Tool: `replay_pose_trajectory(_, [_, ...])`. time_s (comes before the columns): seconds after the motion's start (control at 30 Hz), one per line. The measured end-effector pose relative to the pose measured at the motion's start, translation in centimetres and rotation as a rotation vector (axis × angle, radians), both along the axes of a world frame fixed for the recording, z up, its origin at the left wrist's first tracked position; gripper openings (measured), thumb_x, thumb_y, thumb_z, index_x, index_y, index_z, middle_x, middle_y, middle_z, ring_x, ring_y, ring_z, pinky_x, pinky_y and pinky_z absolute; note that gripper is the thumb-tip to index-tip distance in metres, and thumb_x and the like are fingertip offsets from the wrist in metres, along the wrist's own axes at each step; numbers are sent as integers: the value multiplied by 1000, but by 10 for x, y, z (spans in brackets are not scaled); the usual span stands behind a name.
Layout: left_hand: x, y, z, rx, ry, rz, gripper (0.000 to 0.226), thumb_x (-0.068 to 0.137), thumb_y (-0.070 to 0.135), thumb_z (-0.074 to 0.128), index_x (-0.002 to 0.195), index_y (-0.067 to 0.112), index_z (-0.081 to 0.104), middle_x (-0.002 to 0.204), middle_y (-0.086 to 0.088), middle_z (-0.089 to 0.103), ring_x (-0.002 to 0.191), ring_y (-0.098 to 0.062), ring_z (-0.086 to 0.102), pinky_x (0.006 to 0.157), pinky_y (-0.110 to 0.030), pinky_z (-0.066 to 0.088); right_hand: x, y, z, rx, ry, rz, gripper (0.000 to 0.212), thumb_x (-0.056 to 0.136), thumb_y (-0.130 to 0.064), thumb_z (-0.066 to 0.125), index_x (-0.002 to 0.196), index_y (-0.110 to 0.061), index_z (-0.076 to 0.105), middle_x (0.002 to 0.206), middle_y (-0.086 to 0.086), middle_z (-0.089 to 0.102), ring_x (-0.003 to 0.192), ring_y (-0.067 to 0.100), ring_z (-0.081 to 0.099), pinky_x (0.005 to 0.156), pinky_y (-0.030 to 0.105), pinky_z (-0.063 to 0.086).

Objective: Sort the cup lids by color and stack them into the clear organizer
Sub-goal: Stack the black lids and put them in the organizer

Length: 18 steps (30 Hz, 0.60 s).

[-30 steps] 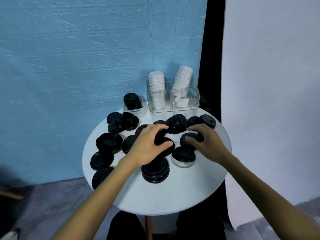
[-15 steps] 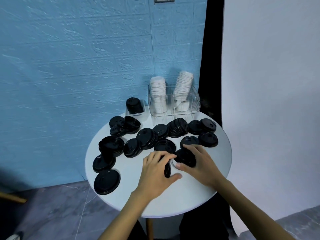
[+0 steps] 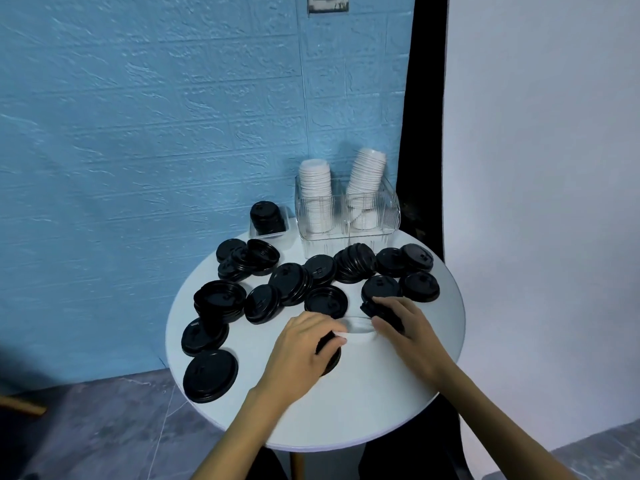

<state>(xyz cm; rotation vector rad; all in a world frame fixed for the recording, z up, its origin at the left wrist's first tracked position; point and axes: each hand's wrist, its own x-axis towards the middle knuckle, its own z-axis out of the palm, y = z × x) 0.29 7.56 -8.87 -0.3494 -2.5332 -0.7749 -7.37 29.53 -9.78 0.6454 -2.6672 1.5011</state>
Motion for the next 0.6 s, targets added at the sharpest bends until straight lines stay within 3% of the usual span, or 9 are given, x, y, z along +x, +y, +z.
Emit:
replay_pose_trajectory(0.1, [5, -7, 14, 276, -97, 6, 10, 98, 21, 64, 104, 28, 68, 103, 18, 67, 103, -9, 62, 91, -22, 46, -1, 1, 1, 30, -21, 29, 54, 91, -63, 43, 138, -39, 55, 138, -24, 49, 134, 7, 44, 117, 46, 32])
replay_pose_trajectory(0.2, [5, -8, 25, 572, -148, 40, 12, 101, 16, 60, 106, 24, 67, 95, 12, 69, 97, -8, 65, 90, -24, 49, -2, 0, 2, 152, 19, 45, 46, 97, -55, 45, 141, -41, 50, 146, -23, 42, 138, 9, 37, 118, 41, 24])
replay_pose_trajectory(0.27, [4, -7, 27, 708, -177, 68, 11, 102, 16, 58, 107, 23, 64, 89, -3, 65, 89, -14, 63, 89, -31, 50, 0, -2, 0, 269, 71, 33, 41, 101, -49, 47, 142, -42, 48, 149, -22, 38, 141, 11, 33, 111, 33, 18])
replay_pose_trajectory(0.33, [0, -5, 26, 799, -194, 79, 13, 103, 15, 56, 110, 23, 64, 92, -17, 64, 86, -19, 61, 88, -36, 52, 5, -5, -2, 352, 139, 20, 55, 95, -63, 40, 145, -42, 43, 150, -24, 35, 143, 9, 26, 110, 30, 13])
replay_pose_trajectory(0.43, [-5, 0, 24, 932, -201, 113, 14, 103, 11, 55, 111, 18, 64, 91, -14, 71, 84, -18, 67, 82, -32, 58, 12, -14, 10, 158, 198, -2, 68, 90, -74, 42, 150, -42, 36, 145, -32, 33, 140, -4, 26, 112, 30, 18])
replay_pose_trajectory(0.53, [-9, 8, 26, 1052, -189, 118, 13, 103, 9, 54, 113, 11, 62, 91, -18, 73, 85, -23, 71, 81, -31, 59, 11, -38, 32, -135, 73, 117, 77, 87, -58, 65, 154, -41, 30, 151, -25, 31, 139, -7, 33, 107, 24, 40])
replay_pose_trajectory(0.6, [-13, 11, 29, 1123, -181, 112, 13, 102, 9, 56, 113, 10, 61, 92, -24, 72, 86, -26, 71, 83, -33, 59, 4, -57, 41, -96, 142, 201, 85, 85, -47, 76, 155, -39, 29, 157, -21, 24, 143, -5, 29, 108, 19, 42])
